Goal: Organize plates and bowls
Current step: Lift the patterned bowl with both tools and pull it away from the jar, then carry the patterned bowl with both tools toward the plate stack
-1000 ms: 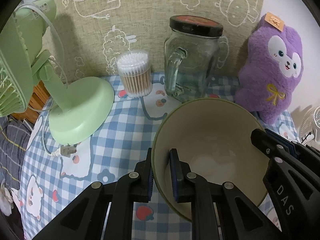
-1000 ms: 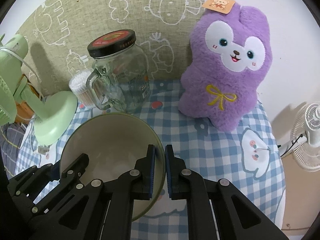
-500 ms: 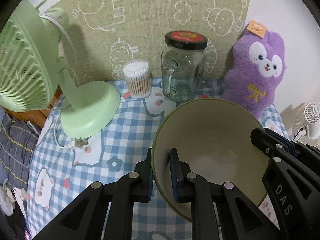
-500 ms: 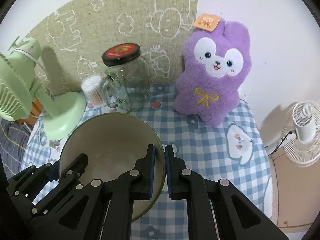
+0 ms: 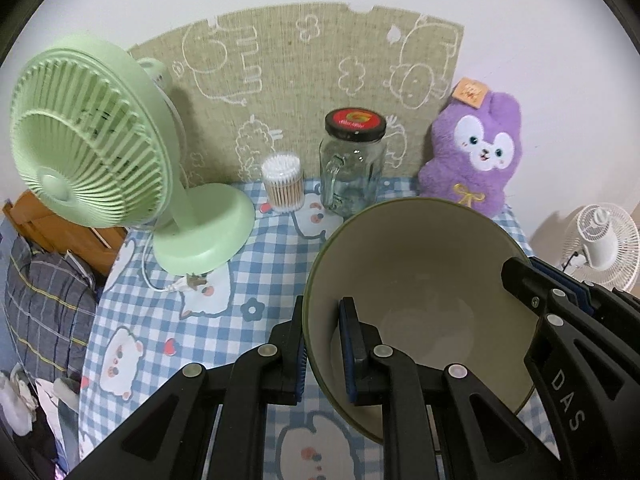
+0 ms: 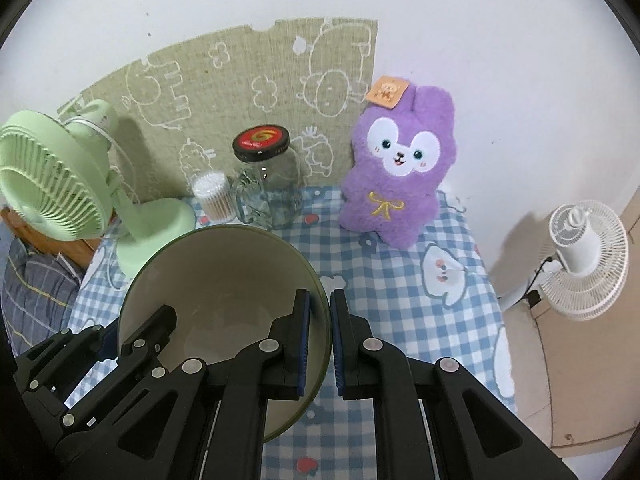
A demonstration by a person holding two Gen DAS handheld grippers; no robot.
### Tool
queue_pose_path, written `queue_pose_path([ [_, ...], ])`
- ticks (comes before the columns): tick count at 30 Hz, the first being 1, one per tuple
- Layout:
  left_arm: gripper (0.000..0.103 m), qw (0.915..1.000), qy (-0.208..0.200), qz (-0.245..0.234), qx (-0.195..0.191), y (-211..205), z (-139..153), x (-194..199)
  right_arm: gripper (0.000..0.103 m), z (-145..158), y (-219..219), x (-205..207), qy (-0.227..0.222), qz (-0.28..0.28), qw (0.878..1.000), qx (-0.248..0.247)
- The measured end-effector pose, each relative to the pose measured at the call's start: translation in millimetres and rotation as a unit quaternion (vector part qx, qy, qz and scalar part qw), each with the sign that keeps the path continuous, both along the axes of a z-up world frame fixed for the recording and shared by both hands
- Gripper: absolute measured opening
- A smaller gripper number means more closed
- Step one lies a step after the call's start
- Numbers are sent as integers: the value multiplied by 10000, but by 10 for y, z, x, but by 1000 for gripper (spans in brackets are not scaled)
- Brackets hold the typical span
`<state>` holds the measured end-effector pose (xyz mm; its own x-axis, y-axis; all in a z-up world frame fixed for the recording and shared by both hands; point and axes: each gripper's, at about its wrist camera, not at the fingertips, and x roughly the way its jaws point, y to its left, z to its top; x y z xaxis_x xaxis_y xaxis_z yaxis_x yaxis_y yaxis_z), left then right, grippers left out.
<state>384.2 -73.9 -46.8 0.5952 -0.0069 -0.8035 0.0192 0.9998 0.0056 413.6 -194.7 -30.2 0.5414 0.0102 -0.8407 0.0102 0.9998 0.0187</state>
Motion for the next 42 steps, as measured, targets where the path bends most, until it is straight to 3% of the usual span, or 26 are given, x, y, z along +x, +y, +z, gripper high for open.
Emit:
queue_pose_path([
  [14, 11, 9996, -258, -130, 28, 122, 504, -651, 13, 540, 109, -645, -217, -107, 9997, 6],
  [26, 11, 9987, -443, -271, -8, 240, 730, -1203, 13, 843, 163, -1270, -348, -261, 9991, -2],
  [33, 11, 9980, -500, -370, 65, 287, 741, -1519, 13, 850, 209, -1622, -345, -339, 9988, 10],
  [42, 11, 9984, -323, -457, -56, 364, 549, -1858, 13, 700, 272, -1968, -226, -461, 9987, -3],
])
